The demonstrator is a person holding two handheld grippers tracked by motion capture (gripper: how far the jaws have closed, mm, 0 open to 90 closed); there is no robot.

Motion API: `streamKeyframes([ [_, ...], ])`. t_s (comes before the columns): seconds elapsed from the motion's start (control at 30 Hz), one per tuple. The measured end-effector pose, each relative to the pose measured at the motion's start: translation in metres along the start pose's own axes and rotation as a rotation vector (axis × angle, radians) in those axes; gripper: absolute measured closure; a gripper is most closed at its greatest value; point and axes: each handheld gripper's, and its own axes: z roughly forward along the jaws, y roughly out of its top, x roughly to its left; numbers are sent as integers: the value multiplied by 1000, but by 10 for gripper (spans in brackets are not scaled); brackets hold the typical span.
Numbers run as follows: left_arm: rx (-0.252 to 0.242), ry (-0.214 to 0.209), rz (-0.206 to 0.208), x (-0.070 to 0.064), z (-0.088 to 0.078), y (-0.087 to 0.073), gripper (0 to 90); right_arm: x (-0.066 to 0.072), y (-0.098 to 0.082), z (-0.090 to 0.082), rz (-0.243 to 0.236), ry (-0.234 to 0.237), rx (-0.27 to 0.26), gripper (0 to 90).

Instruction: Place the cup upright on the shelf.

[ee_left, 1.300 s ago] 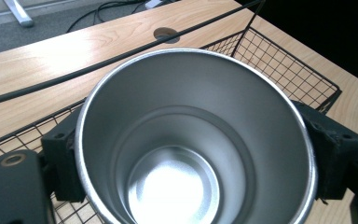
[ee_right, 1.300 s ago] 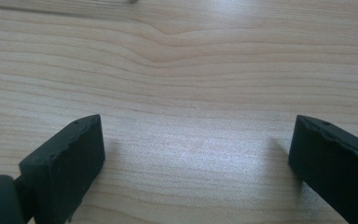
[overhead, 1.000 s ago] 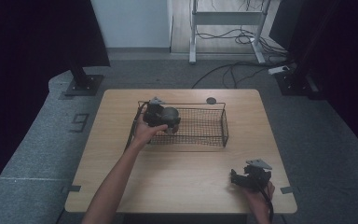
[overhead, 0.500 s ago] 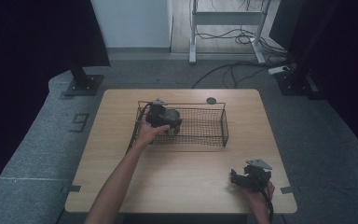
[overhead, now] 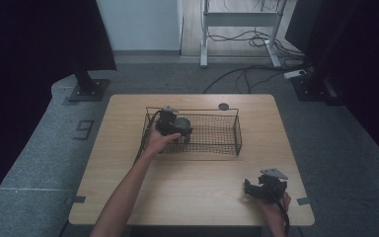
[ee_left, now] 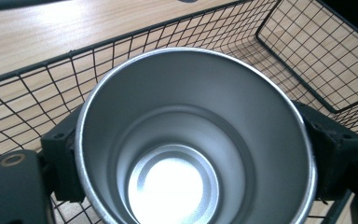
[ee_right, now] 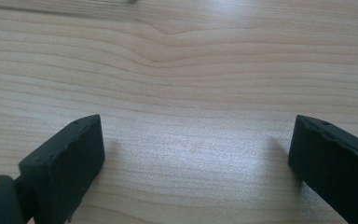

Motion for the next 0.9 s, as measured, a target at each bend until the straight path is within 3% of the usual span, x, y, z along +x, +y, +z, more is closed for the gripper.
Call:
streamKeyframes([
  [0.23,12,20,3,-1,2,0,140,0,0,0,0,0,0,33],
  [0.73,107,44,-16,-1,8,1,138,0,0,0,0,1,0,34],
  [0.9,125,49,1,-2,9,1,137,0,0,0,0,1,0,34],
])
